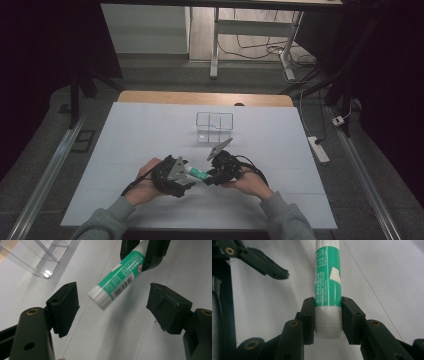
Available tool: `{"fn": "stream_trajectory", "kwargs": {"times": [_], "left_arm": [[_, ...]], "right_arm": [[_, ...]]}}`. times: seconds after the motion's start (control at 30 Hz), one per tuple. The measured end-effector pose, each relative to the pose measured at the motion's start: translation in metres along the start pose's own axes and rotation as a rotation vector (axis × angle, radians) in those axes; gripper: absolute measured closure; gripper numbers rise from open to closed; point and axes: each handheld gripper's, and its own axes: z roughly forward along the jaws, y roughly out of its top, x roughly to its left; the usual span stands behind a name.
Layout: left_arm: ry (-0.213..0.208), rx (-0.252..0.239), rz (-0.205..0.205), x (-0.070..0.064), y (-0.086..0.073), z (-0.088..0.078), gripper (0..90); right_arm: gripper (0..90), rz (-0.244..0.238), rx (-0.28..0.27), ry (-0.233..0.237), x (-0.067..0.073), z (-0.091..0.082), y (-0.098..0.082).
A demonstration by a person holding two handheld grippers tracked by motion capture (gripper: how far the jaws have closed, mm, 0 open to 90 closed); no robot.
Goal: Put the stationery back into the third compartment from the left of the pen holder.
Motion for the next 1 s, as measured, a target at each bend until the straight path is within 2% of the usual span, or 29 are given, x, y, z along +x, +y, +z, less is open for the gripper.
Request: {"fn": "stream_trajectory", "kwargs": {"times": [0.13, 0.3, 0.33, 0.4, 0.53, 0.6, 0.63, 0.7, 0.77, 0.83, 0.93, 1.0], "left_arm": [[-0.022, 0.016, 0.054, -0.003, 0.004, 0.004, 27.1], [-0.036, 0.044, 0.113, -0.009, 0.006, 0.01, 32.9], [-0.03, 0.051, 0.125, -0.01, 0.006, 0.011, 35.3], [-0.012, 0.067, 0.152, -0.012, 0.006, 0.013, 46.0], [-0.044, 0.107, 0.212, -0.014, 0.006, 0.014, 57.0], [-0.057, 0.095, 0.202, -0.016, 0.005, 0.015, 60.8], [-0.066, 0.109, 0.218, -0.015, 0.006, 0.014, 62.5], [-0.064, 0.085, 0.185, -0.016, 0.005, 0.014, 64.4], [-0.056, 0.072, 0.152, -0.013, 0.003, 0.014, 64.9], [-0.049, 0.059, 0.121, -0.008, 0.0, 0.014, 65.0], [-0.045, 0.027, 0.073, -0.001, -0.005, 0.011, 65.1], [-0.037, 0.003, 0.042, 0.003, -0.006, 0.009, 65.0]], "right_arm": [[64.5, 0.003, 0.009, 0.023, 0.002, 0.001, 0.0], [64.5, 0.007, -0.002, 0.082, 0.004, 0.0, 0.0], [64.5, 0.009, -0.003, 0.093, 0.005, -0.001, 0.001], [64.4, 0.0, -0.006, 0.118, 0.005, -0.001, 0.001], [64.2, 0.003, -0.012, 0.124, 0.006, -0.003, 0.003], [63.6, 0.016, -0.028, 0.131, 0.006, -0.006, 0.003], [63.1, 0.012, -0.048, 0.134, 0.004, -0.008, 0.003], [61.6, 0.039, -0.089, 0.143, 0.002, -0.011, 0.003], [56.8, 0.044, -0.12, 0.099, 0.003, -0.014, 0.003], [46.8, 0.037, -0.163, 0.065, 0.005, -0.017, 0.003], [40.8, 0.038, -0.233, -0.003, 0.006, -0.023, 0.002], [40.3, 0.062, -0.288, -0.045, 0.004, -0.028, -0.001]]}}
